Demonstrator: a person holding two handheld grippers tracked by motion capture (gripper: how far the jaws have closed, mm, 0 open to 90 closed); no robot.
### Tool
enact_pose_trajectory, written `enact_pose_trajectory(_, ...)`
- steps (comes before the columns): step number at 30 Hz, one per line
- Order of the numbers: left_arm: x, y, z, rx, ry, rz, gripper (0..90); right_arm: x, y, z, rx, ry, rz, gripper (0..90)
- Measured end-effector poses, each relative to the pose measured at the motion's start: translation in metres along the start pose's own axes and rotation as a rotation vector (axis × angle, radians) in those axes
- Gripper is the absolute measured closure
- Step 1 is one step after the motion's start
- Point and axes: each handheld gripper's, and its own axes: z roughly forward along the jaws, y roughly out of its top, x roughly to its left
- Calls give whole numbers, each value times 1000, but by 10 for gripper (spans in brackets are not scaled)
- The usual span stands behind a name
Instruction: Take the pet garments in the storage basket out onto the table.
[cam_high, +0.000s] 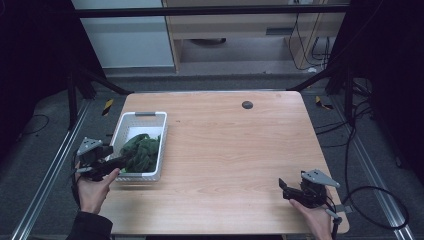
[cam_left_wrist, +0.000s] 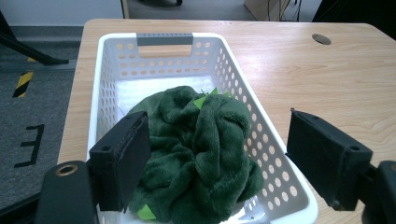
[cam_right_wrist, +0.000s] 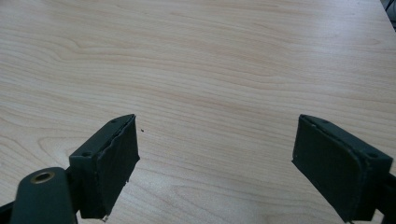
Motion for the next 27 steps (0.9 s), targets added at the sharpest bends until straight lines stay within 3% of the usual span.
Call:
enact_pose_trajectory(15, -4, 25, 14, 64, 13, 59, 208, -1, 0, 1, 5, -1, -12, 140)
enact_pose_trajectory(20, -9, 32, 25, 116, 24, 98, 205, 0, 0, 2, 10, 2, -13, 139)
enact_pose_trajectory(27, -12, 37, 33, 154, 23, 116, 201, 0, 0, 2, 14, 7, -8, 138)
